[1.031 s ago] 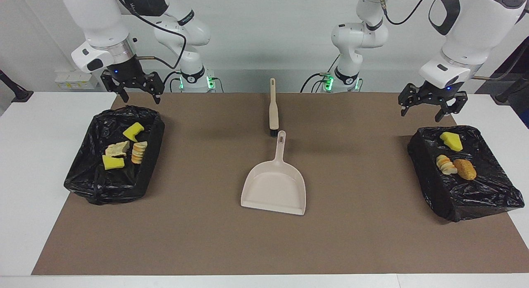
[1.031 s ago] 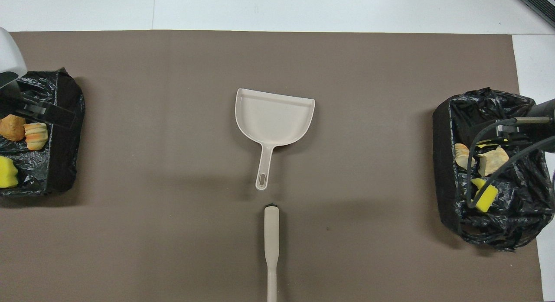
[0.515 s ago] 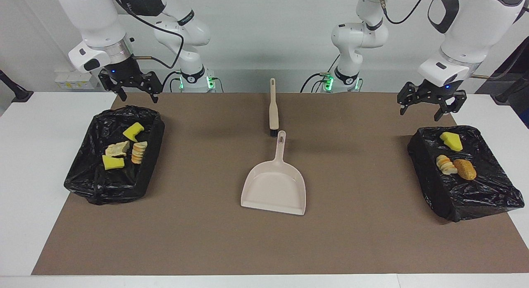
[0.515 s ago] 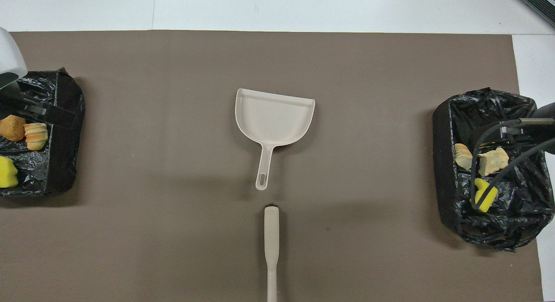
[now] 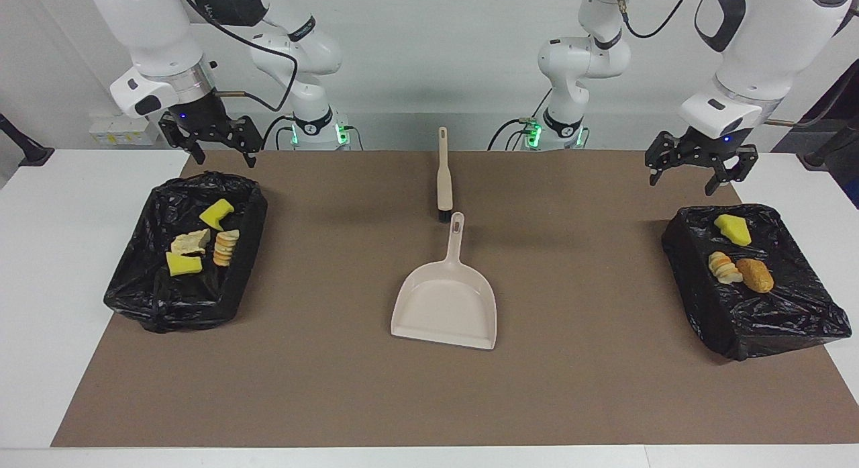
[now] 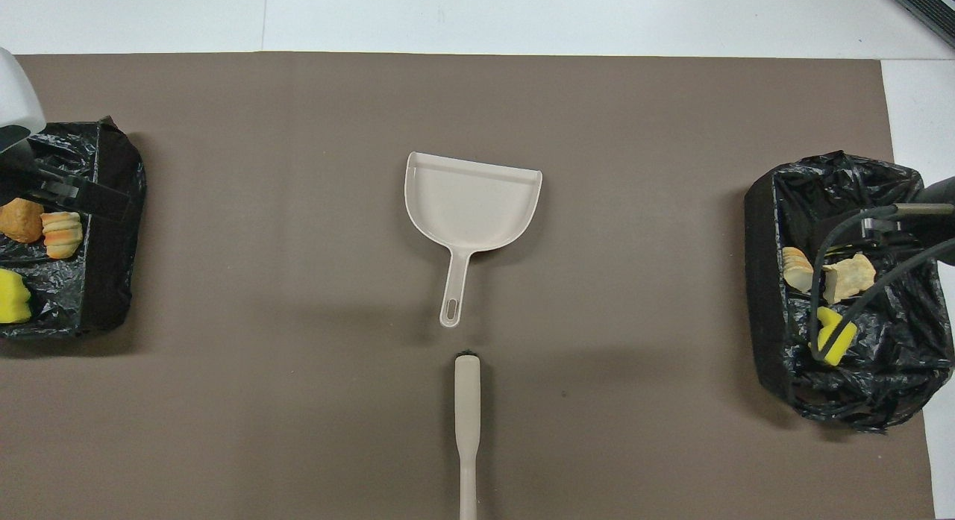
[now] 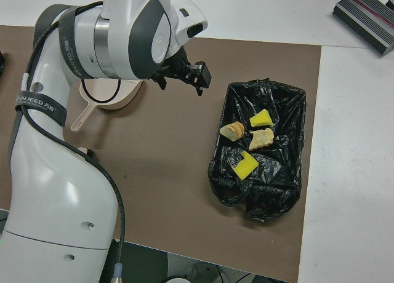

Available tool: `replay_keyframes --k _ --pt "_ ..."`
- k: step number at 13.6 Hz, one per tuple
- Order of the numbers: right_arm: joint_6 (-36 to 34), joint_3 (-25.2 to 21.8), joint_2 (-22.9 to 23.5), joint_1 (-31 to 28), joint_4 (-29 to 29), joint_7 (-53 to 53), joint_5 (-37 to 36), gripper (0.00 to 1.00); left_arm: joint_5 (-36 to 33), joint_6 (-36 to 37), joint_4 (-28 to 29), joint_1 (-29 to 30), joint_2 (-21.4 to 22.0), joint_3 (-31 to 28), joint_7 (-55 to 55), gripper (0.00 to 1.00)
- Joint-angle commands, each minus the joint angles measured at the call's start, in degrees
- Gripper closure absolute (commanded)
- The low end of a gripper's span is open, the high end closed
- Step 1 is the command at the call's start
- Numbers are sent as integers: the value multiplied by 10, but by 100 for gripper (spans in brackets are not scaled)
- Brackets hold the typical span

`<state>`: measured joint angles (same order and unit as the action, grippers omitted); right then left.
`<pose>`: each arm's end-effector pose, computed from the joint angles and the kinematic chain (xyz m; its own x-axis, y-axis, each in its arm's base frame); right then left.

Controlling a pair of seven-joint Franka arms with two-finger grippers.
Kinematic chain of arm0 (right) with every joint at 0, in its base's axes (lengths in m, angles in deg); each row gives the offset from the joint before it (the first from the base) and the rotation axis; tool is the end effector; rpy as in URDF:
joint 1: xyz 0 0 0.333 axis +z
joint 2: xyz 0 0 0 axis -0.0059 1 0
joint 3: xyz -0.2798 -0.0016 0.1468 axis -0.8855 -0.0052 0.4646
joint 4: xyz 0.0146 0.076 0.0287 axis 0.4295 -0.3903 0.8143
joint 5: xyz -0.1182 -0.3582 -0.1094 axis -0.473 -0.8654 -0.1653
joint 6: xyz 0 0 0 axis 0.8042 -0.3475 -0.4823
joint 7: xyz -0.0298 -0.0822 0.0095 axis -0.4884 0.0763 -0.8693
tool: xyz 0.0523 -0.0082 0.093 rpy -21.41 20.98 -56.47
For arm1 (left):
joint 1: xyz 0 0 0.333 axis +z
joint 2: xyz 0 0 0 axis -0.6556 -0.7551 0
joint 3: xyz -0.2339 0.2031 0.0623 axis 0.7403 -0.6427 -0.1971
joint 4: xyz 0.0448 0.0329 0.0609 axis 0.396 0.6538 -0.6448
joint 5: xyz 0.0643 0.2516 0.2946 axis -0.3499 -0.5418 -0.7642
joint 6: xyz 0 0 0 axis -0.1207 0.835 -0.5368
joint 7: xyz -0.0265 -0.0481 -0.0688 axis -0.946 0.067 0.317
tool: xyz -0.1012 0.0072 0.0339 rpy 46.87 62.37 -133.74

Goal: Sweep and dump trash in bin

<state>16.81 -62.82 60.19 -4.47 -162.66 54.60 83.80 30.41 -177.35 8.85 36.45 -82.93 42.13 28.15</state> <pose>0.5402 -0.0021 0.6189 0.9963 -0.0800 -0.0328 -0.0792 -0.9965 0.0252 0.5765 -0.0516 0.6240 0.9390 -0.3437 0.0099 -0.3431 -0.9385 -0.0371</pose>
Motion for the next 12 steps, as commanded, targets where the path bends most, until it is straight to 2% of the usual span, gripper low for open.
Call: replay_keyframes --k 1,3,7,12 --pt "-6 3 -9 -6 -6 -7 9 0 20 33 -11 4 7 -2 9 0" --pt "-6 3 -9 -6 -6 -7 10 0 23 35 -3 3 37 -7 7 0" --pt "-6 3 -9 -6 -7 -6 10 0 25 42 30 3 61 -16 5 0" --pt "-6 3 -9 -6 -7 -7 10 0 35 41 37 -3 67 -35 4 0"
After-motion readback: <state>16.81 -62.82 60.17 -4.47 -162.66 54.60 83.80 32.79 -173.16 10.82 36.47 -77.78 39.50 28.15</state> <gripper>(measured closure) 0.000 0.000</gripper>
